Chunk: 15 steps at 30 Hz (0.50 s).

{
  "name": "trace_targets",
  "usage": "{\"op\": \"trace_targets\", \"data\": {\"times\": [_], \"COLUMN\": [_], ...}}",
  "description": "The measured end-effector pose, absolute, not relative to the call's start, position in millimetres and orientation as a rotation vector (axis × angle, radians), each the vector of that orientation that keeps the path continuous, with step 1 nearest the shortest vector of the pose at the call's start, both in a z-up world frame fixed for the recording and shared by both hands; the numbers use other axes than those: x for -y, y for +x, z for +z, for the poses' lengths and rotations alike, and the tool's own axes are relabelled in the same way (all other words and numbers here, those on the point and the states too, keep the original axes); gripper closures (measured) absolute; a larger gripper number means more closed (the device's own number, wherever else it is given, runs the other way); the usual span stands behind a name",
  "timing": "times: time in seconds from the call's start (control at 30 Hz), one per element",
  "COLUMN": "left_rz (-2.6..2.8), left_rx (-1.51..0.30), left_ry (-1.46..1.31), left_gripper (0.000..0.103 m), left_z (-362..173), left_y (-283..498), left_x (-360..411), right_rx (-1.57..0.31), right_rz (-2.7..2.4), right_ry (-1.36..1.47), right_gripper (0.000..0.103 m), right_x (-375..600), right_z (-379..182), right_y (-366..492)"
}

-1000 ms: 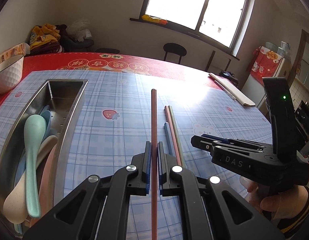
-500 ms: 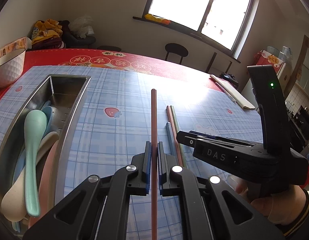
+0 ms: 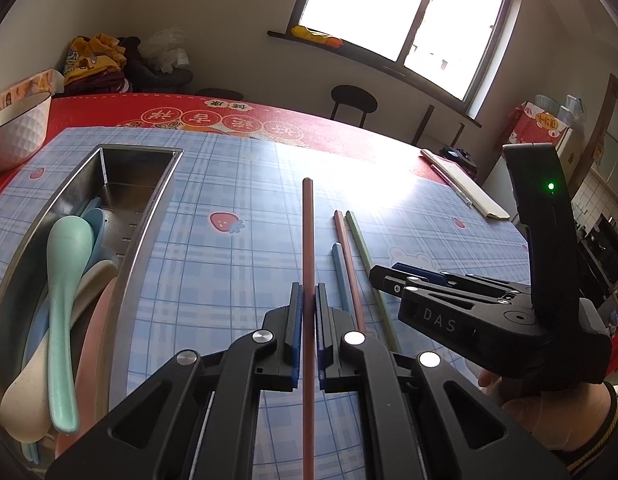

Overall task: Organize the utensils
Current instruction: 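Grasp the light green chopstick with the right tool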

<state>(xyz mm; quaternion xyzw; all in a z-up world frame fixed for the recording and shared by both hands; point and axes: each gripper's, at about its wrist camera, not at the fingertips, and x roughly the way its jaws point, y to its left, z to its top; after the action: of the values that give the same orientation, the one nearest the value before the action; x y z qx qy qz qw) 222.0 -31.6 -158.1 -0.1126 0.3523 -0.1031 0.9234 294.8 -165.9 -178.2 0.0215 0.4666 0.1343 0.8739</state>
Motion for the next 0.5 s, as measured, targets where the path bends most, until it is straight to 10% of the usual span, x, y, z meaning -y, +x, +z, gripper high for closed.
{"op": "trace_targets", "data": {"times": [0.5], "left_rz": [-0.217], "left_rx": [-0.731], "left_ry": [-0.247], "left_gripper": [0.097], "left_z": [-159.4], "left_y": [225.0], "left_x": [28.2], "right_rx": [-0.955], "right_rz": [0.301], "right_ry": [-0.075], "right_gripper": [0.082], "right_x": [151.4], "right_z": [-179.7], "right_y": [294.2]}}
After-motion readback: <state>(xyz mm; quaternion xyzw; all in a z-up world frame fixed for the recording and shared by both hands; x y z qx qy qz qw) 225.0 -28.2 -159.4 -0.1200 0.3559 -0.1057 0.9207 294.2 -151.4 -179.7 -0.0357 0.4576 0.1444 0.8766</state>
